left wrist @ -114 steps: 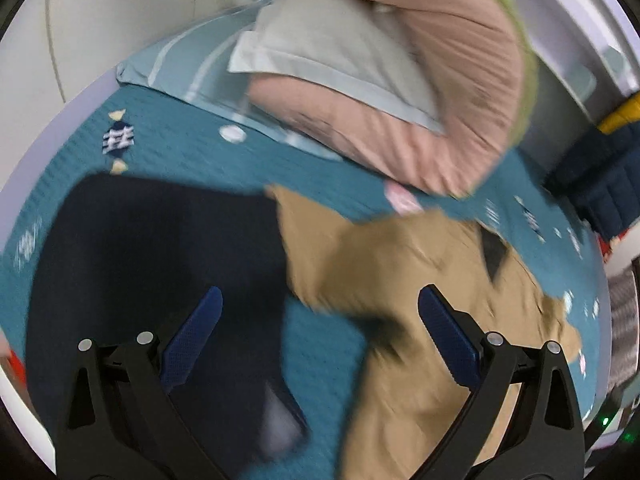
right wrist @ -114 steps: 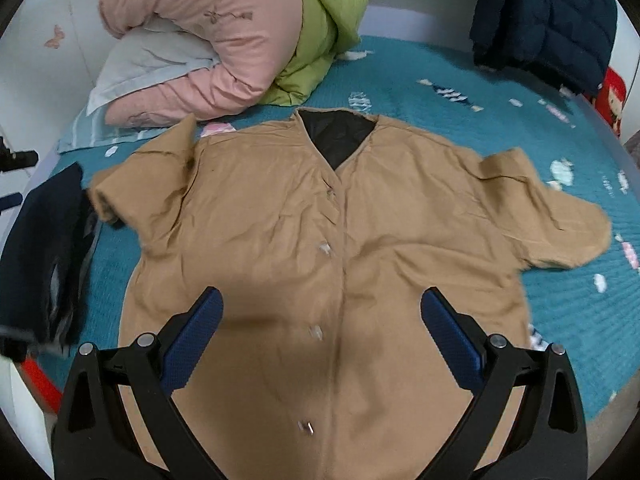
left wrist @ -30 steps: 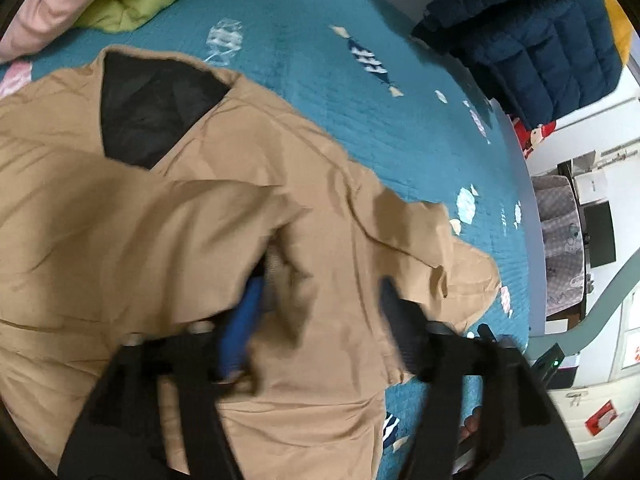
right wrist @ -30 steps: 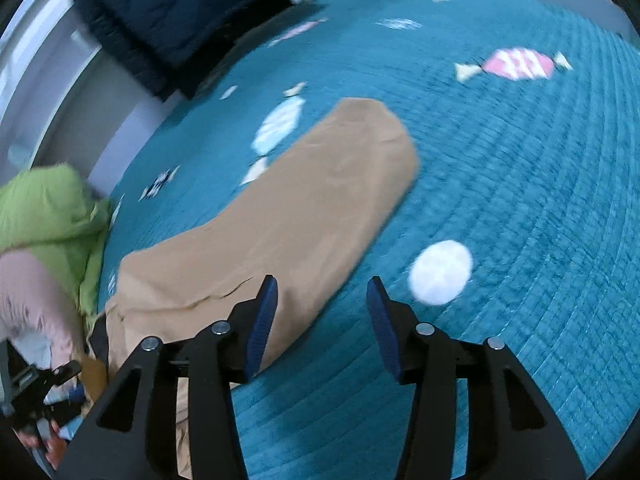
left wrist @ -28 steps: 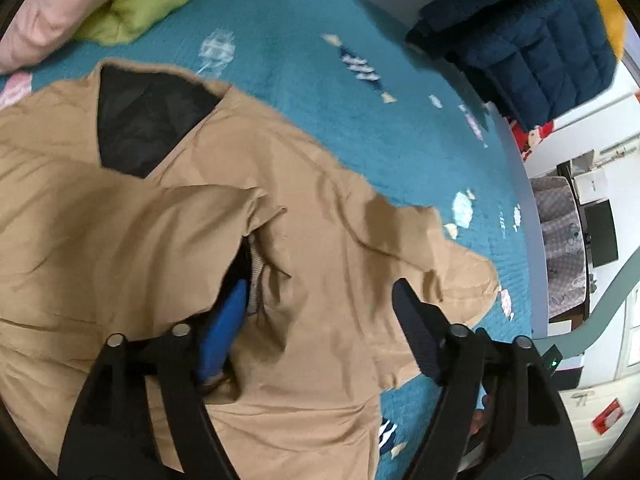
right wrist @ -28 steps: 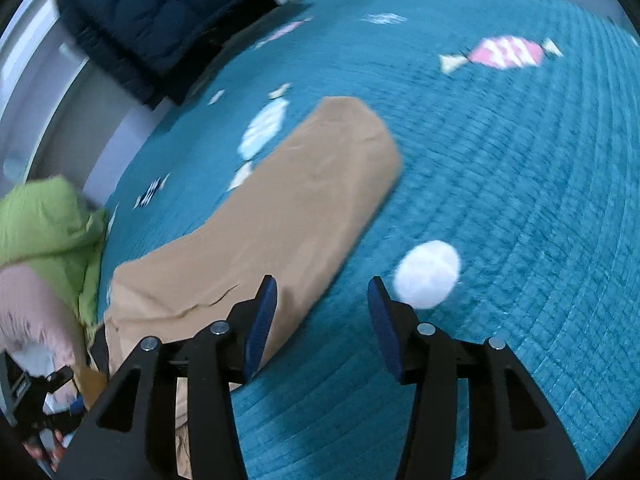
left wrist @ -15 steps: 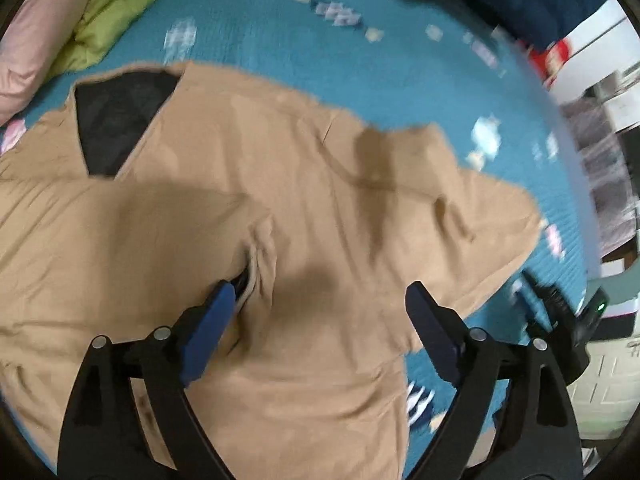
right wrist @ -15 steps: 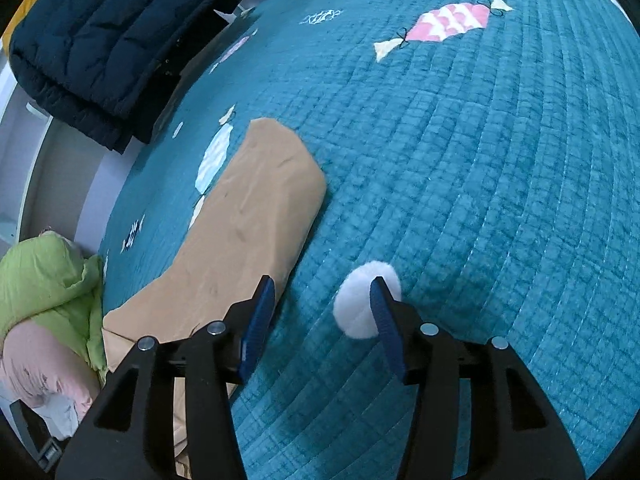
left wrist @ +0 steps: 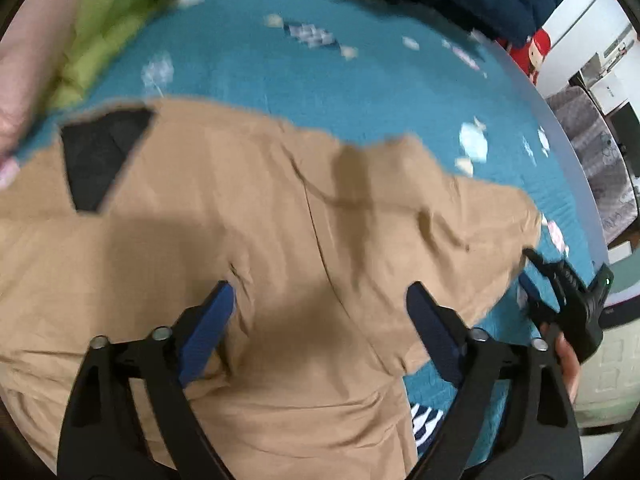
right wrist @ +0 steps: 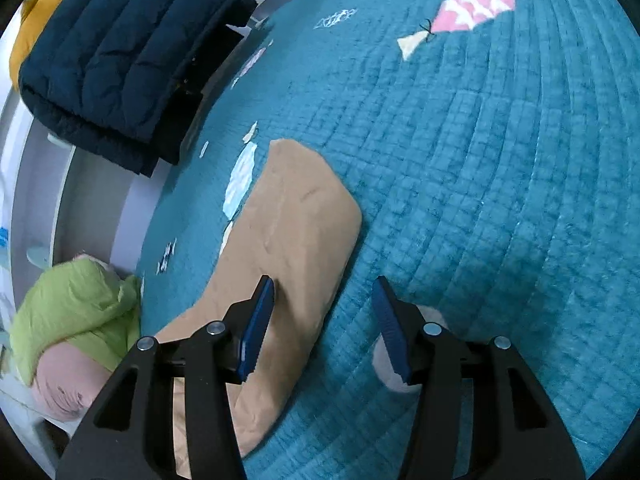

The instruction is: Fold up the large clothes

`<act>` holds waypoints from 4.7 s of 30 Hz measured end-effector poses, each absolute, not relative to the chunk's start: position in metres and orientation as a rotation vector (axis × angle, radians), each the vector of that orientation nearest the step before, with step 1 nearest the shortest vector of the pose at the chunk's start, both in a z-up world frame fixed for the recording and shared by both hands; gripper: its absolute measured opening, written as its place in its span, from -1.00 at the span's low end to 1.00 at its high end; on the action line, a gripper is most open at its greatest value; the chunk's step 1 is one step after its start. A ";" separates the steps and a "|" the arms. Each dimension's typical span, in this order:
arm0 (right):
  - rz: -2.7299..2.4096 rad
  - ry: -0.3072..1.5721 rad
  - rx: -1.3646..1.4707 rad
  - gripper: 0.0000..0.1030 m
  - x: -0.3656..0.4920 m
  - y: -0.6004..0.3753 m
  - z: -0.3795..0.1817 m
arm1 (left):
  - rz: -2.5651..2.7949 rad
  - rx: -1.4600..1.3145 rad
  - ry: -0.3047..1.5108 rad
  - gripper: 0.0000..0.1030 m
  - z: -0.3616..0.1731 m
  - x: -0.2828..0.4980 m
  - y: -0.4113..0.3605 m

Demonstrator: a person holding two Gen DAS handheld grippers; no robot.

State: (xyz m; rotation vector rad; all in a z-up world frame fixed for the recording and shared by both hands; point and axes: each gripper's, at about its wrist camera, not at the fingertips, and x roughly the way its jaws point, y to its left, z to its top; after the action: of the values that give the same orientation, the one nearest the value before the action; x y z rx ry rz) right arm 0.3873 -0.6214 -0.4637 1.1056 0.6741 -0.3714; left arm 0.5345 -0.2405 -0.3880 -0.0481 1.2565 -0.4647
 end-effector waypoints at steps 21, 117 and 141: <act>-0.170 0.484 0.920 -0.82 0.420 -0.564 -0.374 | -0.490 0.163 1.211 0.46 -0.425 0.514 -0.266; 0.280 0.976 0.566 -0.80 0.566 -0.376 -0.349 | -0.178 -0.136 1.057 -0.63 -0.342 0.599 0.112; 0.340 1.037 0.542 -0.80 0.280 -0.379 -0.290 | -0.261 -0.252 0.974 -0.62 -0.301 0.282 0.140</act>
State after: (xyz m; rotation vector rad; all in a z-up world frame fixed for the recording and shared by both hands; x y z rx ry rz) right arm 0.2800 -0.3795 -0.2900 0.5423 1.0367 0.3402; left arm 0.2817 0.1396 -0.3011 -0.2519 0.9738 -0.2608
